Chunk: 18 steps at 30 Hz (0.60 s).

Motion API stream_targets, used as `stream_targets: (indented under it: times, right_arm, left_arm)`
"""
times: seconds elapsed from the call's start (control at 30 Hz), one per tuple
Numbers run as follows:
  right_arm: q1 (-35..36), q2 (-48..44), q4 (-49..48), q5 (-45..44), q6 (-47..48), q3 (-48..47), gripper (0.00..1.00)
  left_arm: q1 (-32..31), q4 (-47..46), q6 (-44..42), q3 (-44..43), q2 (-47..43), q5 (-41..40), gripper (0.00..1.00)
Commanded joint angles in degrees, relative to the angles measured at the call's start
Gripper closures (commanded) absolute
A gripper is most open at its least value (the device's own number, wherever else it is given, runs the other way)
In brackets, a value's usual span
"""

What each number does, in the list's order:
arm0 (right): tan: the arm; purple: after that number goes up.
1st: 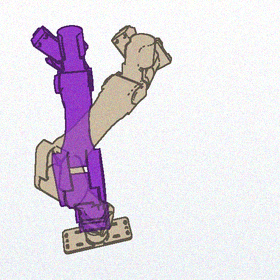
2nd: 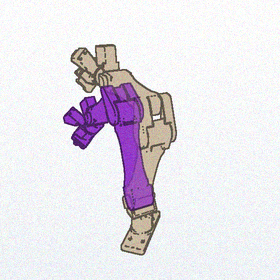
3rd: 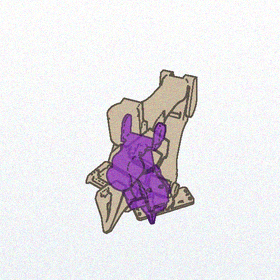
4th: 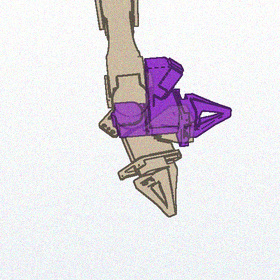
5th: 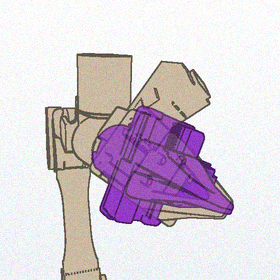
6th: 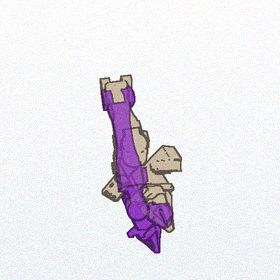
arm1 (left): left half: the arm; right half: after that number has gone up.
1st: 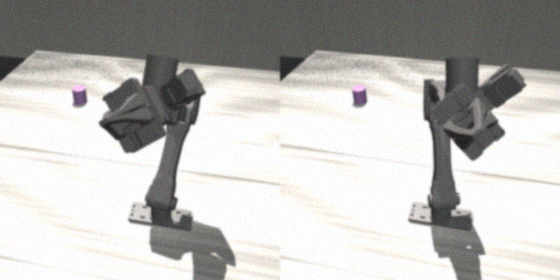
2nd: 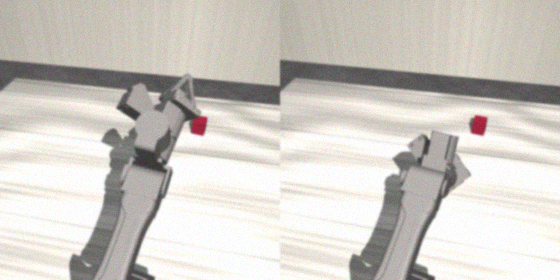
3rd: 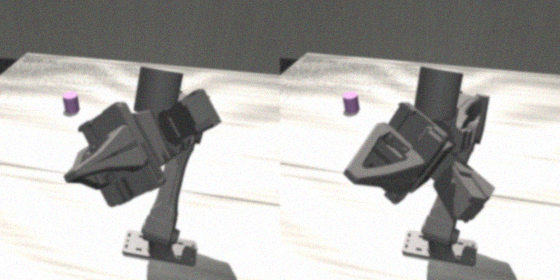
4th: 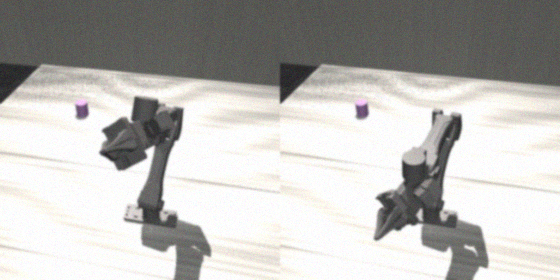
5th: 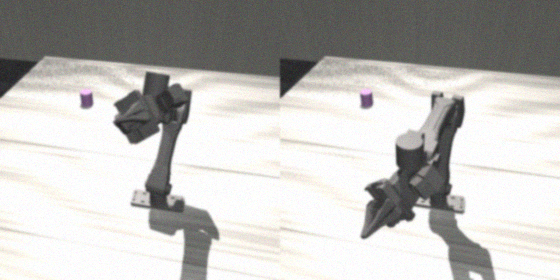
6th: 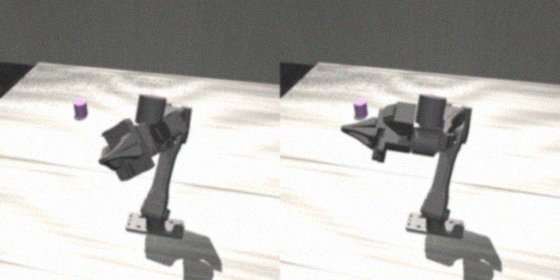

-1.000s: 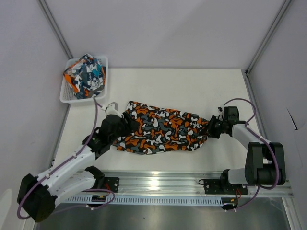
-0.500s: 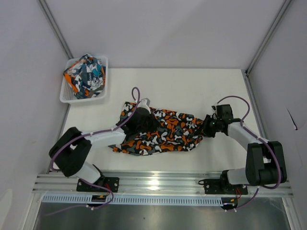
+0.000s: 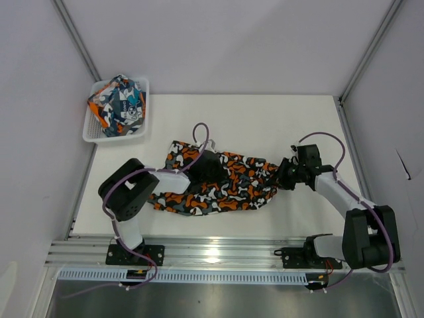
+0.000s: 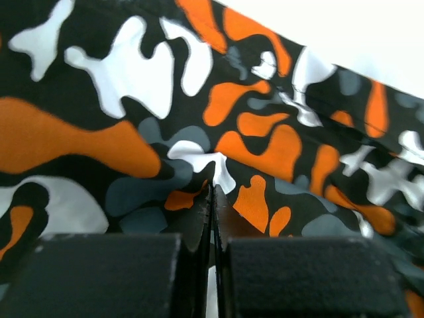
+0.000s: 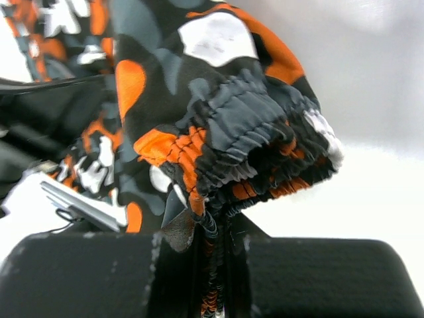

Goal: Fold and stack the shorts

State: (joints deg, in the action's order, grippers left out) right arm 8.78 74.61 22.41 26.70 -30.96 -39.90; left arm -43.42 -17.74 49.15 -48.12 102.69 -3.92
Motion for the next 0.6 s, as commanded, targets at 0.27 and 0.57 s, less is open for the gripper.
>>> stream_targets:
  times: [0.27, 0.57]
  right_arm:
    - [5.46, -11.06, -2.37, 5.21, -12.36, -1.58, 1.0]
    - [5.9, -8.25, -1.23, 6.34, -11.41, -6.41, 1.0]
  left_arm:
    - [-4.3, -23.92, 3.24, 6.46, 4.35, -10.14, 1.0]
    - [-8.87, -30.25, 1.74, 6.2, 7.96, -15.67, 1.0]
